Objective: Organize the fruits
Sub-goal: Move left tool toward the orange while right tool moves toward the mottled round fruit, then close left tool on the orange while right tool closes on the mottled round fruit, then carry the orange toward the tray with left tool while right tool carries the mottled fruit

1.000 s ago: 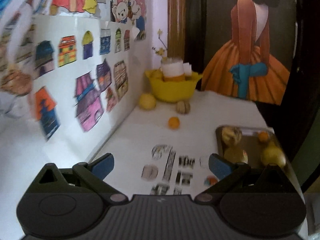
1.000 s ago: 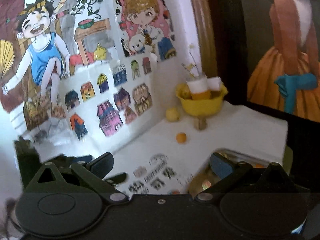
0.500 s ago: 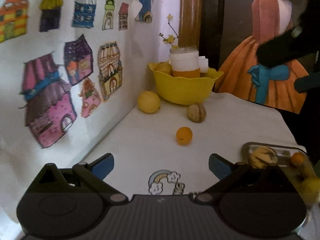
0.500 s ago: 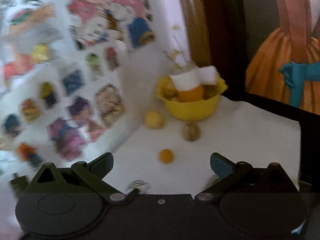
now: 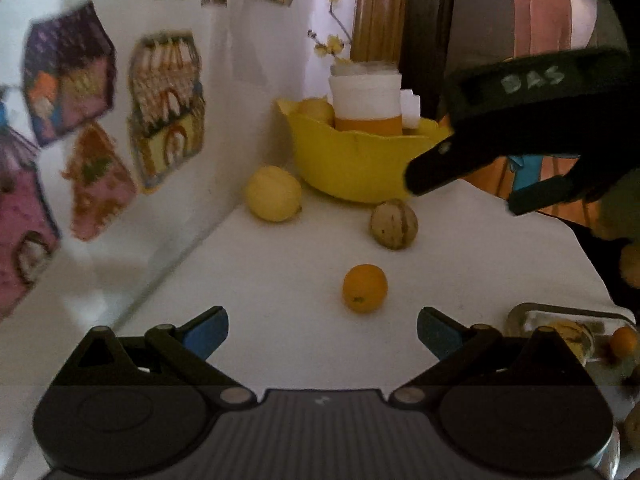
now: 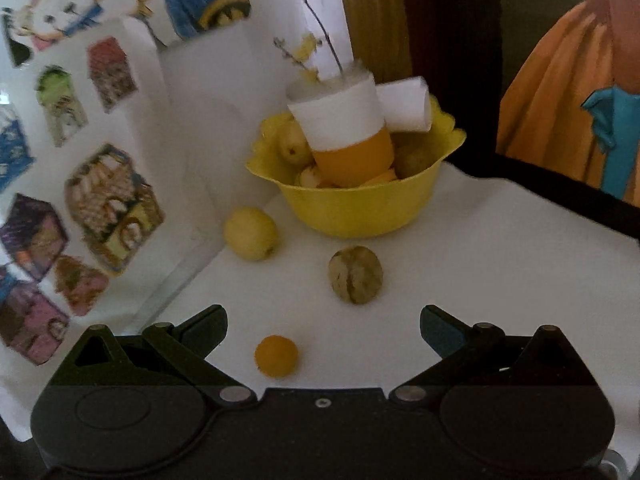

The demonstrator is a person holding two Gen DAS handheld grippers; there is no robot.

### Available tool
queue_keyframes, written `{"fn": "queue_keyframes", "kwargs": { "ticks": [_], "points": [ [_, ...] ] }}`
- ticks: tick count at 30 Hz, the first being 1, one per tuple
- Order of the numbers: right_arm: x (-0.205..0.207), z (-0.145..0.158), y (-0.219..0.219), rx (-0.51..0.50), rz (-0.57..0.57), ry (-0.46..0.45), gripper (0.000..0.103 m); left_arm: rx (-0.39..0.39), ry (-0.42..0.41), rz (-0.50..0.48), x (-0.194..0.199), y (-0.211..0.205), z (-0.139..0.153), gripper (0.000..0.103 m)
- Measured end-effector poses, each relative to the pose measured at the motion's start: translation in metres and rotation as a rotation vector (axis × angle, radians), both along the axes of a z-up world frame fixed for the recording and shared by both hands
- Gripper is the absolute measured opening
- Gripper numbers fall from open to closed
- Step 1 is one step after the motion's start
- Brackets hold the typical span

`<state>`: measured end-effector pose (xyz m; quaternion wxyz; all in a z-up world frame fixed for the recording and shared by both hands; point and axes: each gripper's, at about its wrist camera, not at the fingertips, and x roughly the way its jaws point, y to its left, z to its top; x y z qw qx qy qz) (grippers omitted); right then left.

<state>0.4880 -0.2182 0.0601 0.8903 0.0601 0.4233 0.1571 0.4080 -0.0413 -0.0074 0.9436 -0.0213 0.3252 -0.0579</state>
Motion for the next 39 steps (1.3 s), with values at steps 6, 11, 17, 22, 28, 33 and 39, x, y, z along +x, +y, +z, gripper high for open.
{"fn": "queue_keyframes", "kwargs": {
  "ticks": [6,11,17,22,28,33,39],
  "points": [
    [0.032,-0.027,0.006,0.008,-0.005,0.029,0.092,-0.01,0.017,-0.023,0.02,-0.002,-0.008,0.099],
    [0.052,-0.044,0.009,0.008,-0.046,0.063,0.086,-0.044,0.023,-0.023,0.035,-0.003,-0.015,0.093],
    [0.069,-0.055,0.01,0.042,-0.073,0.095,0.074,-0.076,0.038,-0.047,0.049,-0.003,-0.02,0.081],
    [0.079,-0.061,0.014,0.036,-0.084,0.112,0.065,-0.093,0.033,-0.044,0.055,-0.003,-0.02,0.075],
    [0.083,-0.065,0.018,0.005,-0.095,0.104,0.058,-0.115,0.028,-0.052,0.061,-0.006,-0.019,0.061],
    [0.088,-0.071,0.016,0.007,-0.103,0.112,0.055,-0.11,0.03,-0.061,0.063,-0.01,-0.018,0.049],
    [0.089,-0.076,0.013,0.016,-0.112,0.112,0.055,-0.125,0.032,-0.065,0.065,-0.013,-0.02,0.04]
  ]
}}
